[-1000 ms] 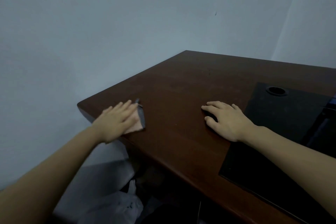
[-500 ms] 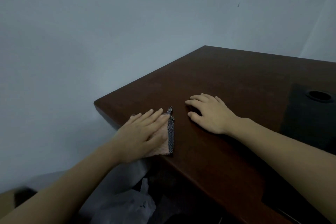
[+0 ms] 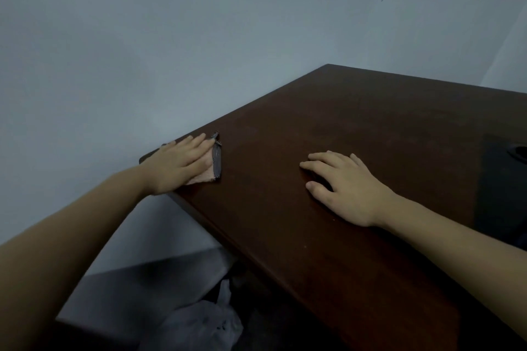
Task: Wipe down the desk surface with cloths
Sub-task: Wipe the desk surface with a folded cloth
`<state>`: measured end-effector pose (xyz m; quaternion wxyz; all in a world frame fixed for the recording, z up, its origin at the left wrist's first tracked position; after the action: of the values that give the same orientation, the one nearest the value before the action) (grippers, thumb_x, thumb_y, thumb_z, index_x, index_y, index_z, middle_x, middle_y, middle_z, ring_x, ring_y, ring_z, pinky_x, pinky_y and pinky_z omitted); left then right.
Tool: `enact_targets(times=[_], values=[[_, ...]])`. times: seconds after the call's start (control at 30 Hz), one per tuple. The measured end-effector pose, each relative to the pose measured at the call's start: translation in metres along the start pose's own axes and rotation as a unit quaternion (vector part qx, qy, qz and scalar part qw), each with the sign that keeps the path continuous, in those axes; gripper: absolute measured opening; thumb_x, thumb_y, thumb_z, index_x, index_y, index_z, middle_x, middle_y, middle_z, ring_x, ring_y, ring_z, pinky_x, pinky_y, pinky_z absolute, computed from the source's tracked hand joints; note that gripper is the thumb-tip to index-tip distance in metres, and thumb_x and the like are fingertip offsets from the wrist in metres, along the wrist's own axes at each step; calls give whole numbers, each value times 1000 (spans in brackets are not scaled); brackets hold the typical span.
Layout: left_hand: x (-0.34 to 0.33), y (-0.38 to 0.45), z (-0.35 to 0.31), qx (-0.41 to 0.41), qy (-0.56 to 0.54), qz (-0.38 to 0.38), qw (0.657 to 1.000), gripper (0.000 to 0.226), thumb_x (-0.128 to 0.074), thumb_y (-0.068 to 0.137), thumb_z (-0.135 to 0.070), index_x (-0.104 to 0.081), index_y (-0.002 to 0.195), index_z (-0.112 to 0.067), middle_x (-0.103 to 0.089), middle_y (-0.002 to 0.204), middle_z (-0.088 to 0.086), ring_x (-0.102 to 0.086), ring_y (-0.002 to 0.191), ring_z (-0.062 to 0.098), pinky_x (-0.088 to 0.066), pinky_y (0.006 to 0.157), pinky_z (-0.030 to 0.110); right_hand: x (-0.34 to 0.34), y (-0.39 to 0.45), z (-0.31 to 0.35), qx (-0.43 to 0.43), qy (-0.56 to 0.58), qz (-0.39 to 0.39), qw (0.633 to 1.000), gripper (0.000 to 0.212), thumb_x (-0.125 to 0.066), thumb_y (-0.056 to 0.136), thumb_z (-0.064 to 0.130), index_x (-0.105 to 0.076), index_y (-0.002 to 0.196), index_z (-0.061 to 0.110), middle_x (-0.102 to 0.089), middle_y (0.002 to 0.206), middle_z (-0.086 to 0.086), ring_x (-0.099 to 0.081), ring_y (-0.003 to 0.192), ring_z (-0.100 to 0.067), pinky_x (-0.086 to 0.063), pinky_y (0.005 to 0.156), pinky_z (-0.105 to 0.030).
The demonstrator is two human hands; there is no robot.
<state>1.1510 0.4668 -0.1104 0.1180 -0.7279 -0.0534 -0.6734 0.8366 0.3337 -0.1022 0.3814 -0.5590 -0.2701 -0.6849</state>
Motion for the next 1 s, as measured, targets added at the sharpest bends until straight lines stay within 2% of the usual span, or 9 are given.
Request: enact_targets(times=[0.07,0.13,0.2,0.4,0.6,0.67,0.77,1.0], values=[[-6,-11,-3,-36,-7,5,999,101,18,63,-96,10,152,-49,15,160,-21,13,150,5,5,124,35,0,-1,0,0,0,-1,1000,53,-32,107,50,-26,158,38,-17,167,11,-6,156,-18,-2,126,-52],[-8,-20,-2,-59,-23,13,998,81,11,74,-91,8,148,-57,17,160,-26,18,149,0,10,121,28,1,-2,1,-1,-2,1,1000,53,-31,107,50,-26,158,38,-17,167,11,-5,156,-18,-1,126,-51],[-5,-21,5,-59,-34,21,997,76,5,77,-89,5,147,-59,13,162,-27,16,151,-1,10,120,24,1,-3,2,-4,-3,4,1000,53,-31,107,50,-24,159,38,-15,168,11,-4,156,-17,0,126,-50],[5,14,19,-50,-27,17,998,111,12,63,-99,1,157,-41,6,166,-12,7,154,7,6,118,21,2,-2,2,-6,-3,11,1000,54,-31,107,51,-22,159,41,-13,168,13,-1,156,-16,1,127,-50],[6,55,13,-59,-17,18,998,114,13,62,-99,0,159,-41,4,168,-12,5,155,9,2,122,32,3,-1,3,-9,-5,17,1000,54,-31,106,51,-19,158,43,-10,167,16,2,156,-13,2,127,-50],[8,70,7,-57,-4,10,998,105,9,72,-93,-1,160,-39,3,168,-11,3,155,10,1,122,33,3,-2,2,-9,-5,18,1000,54,-31,106,51,-18,158,44,-8,167,18,4,156,-11,3,127,-49],[10,97,1,-35,16,2,999,68,-13,101,-66,-3,162,-35,3,169,-7,1,156,12,0,123,35,3,-1,3,-13,-7,21,1000,54,-30,106,52,-16,158,45,-6,167,20,6,155,-9,3,127,-47],[11,141,-15,-18,17,-3,1000,61,-20,107,-54,-4,162,-34,2,170,-5,1,156,16,-3,126,43,1,-1,2,-13,-3,15,1000,55,-31,106,53,-16,158,46,-5,166,21,8,155,-8,5,127,-46]])
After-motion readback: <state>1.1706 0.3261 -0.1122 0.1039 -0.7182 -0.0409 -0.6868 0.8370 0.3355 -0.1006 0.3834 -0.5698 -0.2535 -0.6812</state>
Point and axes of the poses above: each hand's wrist, its own y-axis towards the middle knuckle, its own x-axis out of the back of the hand, z = x × y, the point moved 3 cm from there along y, towards the middle knuckle
